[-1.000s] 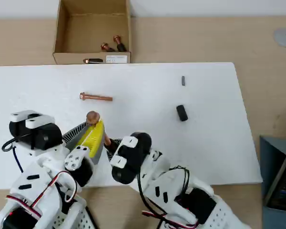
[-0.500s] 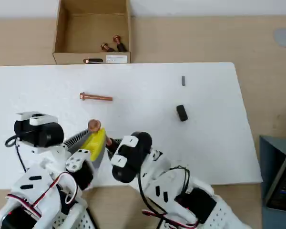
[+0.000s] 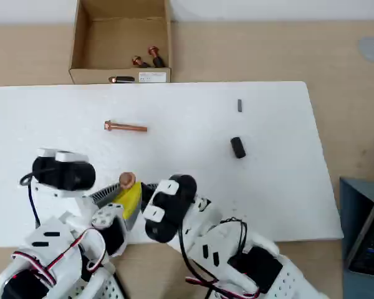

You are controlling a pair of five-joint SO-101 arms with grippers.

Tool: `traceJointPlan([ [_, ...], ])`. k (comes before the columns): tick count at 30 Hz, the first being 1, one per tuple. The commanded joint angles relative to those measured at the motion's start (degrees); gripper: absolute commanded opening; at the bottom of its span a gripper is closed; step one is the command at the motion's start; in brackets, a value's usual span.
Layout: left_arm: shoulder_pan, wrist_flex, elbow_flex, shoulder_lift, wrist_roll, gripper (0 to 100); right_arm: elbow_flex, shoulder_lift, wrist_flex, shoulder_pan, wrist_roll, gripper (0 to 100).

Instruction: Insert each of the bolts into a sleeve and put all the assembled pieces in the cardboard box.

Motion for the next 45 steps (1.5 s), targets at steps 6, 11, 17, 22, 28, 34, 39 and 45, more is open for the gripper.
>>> traceJointPlan([
  [6, 0.7, 1.1, -0.6, -0.2, -3.5, 0, -0.2, -6.3, -1.8, 0.0, -0.4, 0.9],
  [11, 0.1, 1.5, -1.4, -0.1, -3.0, 13, -0.2, -6.3, -1.8, 0.0, -0.4, 0.9],
  [17, -4.3, 1.5, -2.0, 0.0, -2.3, 19, -0.2, -6.3, -1.8, 0.0, -0.4, 0.9],
  [22, -6.5, 1.4, -2.5, -0.1, -3.7, 19, -0.2, -6.3, -1.5, 0.0, -0.4, 0.9],
  [28, -9.7, 1.1, -8.2, -0.1, -3.9, 8, 0.3, -6.2, -1.6, 3.2, -0.4, 0.9],
  [34, -14.2, 1.1, -10.2, -0.1, -3.9, 0, 0.5, -6.2, -1.5, 8.5, -0.4, 0.9],
  [39, -22.4, 1.3, -7.6, -0.1, -3.9, 0, -0.6, -5.7, -1.0, 15.4, -4.6, 0.9],
  [45, -33.8, 0.1, 4.5, -0.1, -10.5, 0, -4.4, -5.5, 5.9, 17.9, -5.7, 0.9],
])
